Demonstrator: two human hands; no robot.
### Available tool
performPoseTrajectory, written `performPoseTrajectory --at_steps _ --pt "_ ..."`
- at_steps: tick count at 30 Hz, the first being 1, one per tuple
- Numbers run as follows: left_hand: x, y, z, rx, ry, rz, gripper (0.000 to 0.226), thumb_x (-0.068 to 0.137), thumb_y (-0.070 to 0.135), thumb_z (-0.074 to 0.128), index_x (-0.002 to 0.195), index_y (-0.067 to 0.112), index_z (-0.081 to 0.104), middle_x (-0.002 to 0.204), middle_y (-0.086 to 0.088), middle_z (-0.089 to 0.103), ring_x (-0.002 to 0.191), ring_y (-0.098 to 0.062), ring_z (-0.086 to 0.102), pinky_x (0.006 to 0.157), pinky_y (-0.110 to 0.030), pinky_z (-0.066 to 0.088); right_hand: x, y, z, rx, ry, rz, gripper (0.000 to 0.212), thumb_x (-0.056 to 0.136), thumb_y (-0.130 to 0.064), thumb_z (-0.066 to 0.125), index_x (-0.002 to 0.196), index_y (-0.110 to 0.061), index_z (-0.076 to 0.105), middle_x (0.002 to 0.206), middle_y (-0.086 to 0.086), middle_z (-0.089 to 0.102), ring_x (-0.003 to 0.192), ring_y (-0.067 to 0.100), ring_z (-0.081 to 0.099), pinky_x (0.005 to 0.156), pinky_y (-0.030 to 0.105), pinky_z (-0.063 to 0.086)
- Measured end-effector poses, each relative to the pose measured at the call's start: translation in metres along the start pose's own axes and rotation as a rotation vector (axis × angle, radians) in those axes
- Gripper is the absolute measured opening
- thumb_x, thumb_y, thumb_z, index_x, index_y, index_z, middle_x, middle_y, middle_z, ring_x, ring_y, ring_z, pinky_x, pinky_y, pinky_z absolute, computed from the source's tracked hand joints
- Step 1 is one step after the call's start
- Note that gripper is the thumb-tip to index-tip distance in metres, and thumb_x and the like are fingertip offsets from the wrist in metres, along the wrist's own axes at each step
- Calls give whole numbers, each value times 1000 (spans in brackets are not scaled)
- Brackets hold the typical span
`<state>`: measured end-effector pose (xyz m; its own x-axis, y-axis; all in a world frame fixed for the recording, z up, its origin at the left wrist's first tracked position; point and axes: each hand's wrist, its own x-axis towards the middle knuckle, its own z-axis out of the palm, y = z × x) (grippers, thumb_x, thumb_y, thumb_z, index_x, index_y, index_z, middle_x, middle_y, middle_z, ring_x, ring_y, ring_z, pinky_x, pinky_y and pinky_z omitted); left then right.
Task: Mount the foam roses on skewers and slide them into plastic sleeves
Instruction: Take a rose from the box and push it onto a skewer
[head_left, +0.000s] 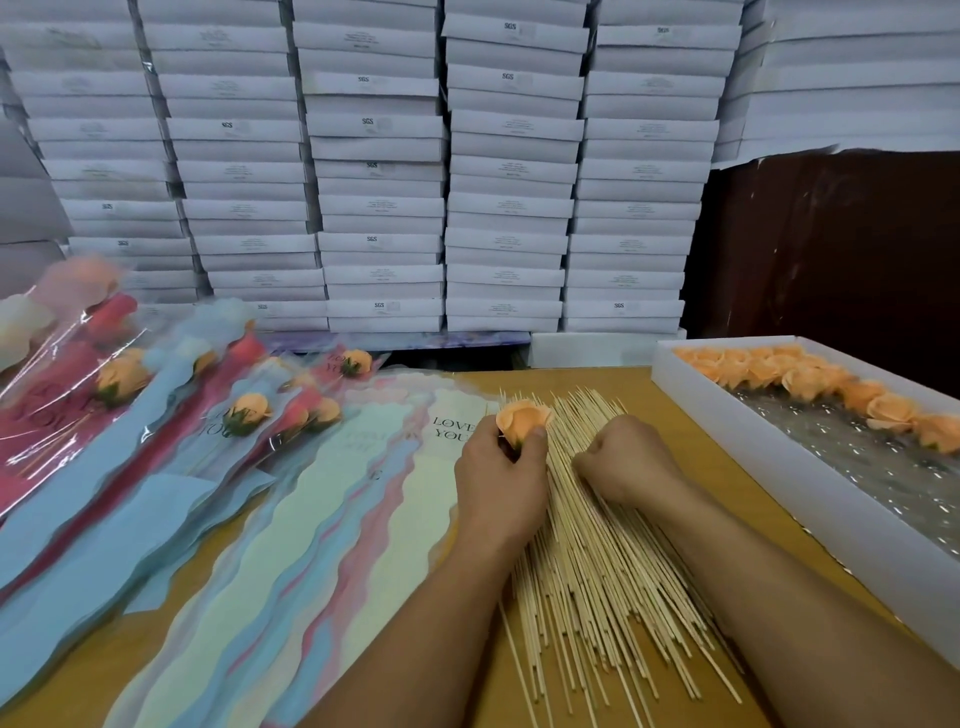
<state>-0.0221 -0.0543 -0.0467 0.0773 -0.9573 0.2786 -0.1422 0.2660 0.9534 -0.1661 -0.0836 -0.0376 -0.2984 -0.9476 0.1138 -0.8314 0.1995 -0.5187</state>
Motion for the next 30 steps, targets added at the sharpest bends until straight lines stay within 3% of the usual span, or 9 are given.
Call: performPoseTrajectory --at_steps 2,4,6,8,11,17,21,25,30 --pt "2 1 -1 -68 -8 -41 7 96 27 61 95 21 64 90 -3 73 83 -21 70 85 -48 57 -1 2 -4 98 -11 4 40 87 -23 70 57 -14 47 52 0 46 47 17 41 49 25 32" --pt "3 2 -1 -186 -24 -103 8 98 24 59 97 18 65 87 -4 75 72 -13 70 76 -37 60 -4 2 -10 281 -53 5 32 87 -18 70 60 -12 53 54 2 49 47 17 41 52 26 35" --pt "4 4 -1 -319 -40 -180 11 100 21 55 99 14 64 86 -7 76 68 -14 68 69 -32 58 -8 1 -16 500 -129 17 13 88 -10 66 76 -5 66 58 6 59 45 15 42 46 25 34" --pt "6 6 -2 -417 -46 -250 14 102 20 52 102 10 62 91 -13 76 71 -19 67 66 -31 56 -12 -1 -21 634 -195 31 10 91 -6 59 92 -1 67 59 5 62 40 10 42 40 21 30" --pt "8 8 -3 -571 -41 -350 20 104 20 48 104 4 61 97 -21 74 67 -20 64 56 -26 51 -18 -4 -24 717 -263 3 17 95 -6 48 105 -9 60 51 2 57 38 10 37 36 18 23" --pt "14 8 -9 -824 -41 -497 25 104 24 49 108 1 60 95 -18 75 65 -19 65 51 -21 50 -37 -11 -19 653 -276 -160 20 107 -27 42 106 -19 59 46 -4 52 37 9 38 34 19 22" --pt "17 9 -15 -958 -46 -539 36 103 28 52 123 -1 57 91 -16 74 67 -20 68 52 -21 50 -53 -18 -24 741 -346 -291 25 105 -14 39 111 -20 63 46 3 52 35 10 39 34 19 27" --pt "19 9 -18 -1028 -56 -537 40 102 30 53 125 -2 59 89 -14 75 70 -16 68 59 -21 52 -71 -25 -24 703 -387 -461 44 98 -15 40 121 -49 57 45 5 51 41 14 42 42 27 37" --pt "19 13 -19 -1077 -82 -497 29 101 26 54 117 3 59 87 -16 74 79 -20 65 80 -29 50 -75 -27 -23 586 -382 -520 59 99 -8 37 147 -41 43 44 4 51 41 10 45 50 23 45"
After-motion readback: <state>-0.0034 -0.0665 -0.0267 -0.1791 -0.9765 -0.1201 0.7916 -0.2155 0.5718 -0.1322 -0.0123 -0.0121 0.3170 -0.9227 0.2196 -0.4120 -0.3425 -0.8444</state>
